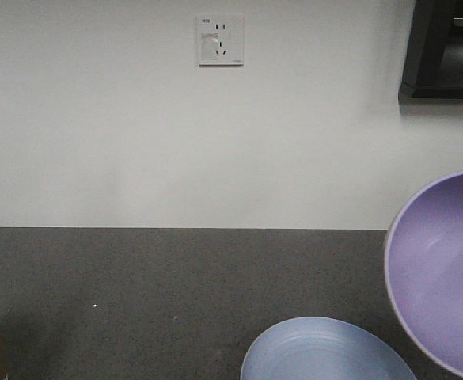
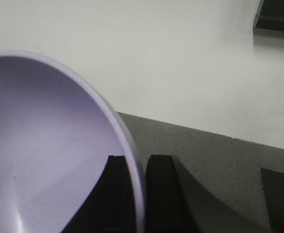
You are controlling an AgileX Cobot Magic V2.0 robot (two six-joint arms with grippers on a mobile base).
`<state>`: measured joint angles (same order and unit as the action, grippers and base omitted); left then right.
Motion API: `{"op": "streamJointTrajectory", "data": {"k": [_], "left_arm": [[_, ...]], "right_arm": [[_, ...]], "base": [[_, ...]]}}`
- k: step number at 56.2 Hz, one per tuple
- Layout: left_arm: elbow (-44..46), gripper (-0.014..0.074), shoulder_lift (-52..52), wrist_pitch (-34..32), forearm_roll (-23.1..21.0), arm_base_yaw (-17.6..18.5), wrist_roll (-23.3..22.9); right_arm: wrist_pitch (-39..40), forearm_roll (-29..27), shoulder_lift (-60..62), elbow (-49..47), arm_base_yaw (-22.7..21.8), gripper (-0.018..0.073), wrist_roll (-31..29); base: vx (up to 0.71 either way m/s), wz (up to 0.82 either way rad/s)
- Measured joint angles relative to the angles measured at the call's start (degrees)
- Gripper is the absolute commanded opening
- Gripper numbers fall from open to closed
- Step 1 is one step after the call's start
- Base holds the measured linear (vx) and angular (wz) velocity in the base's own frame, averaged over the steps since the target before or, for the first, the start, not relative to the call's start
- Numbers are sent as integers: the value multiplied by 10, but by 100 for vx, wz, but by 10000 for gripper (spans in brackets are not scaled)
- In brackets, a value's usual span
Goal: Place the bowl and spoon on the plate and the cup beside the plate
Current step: 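Lower the lilac bowl onto the pale blue plate with the right gripper, then open the right gripper and raise it off the bowl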
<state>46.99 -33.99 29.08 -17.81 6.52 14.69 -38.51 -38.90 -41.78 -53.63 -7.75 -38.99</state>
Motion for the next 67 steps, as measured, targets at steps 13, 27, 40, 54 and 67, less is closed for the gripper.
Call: {"op": "streamJointTrajectory", "data": {"k": [13, 27, 40, 54, 67], "left_arm": [[0, -3, 0, 0, 0, 0, 0], [0, -3, 0, 0, 0, 0, 0], [0, -3, 0, 0, 0, 0, 0], [0, -3, 0, 0, 0, 0, -1], [0, -3, 0, 5, 0, 0, -2]], "right_arm": [[-43, 71, -111, -9, 44, -8, 107], [-78, 176, -259, -44, 121, -8, 204], [-86, 170, -368, -67, 160, -8, 211], [-41, 160, -444, -86, 160, -8, 211], [-1, 143, -487, -87, 160, -5, 211]], "base": [[0, 0], [0, 0], [0, 0], [0, 0], [0, 0]]}}
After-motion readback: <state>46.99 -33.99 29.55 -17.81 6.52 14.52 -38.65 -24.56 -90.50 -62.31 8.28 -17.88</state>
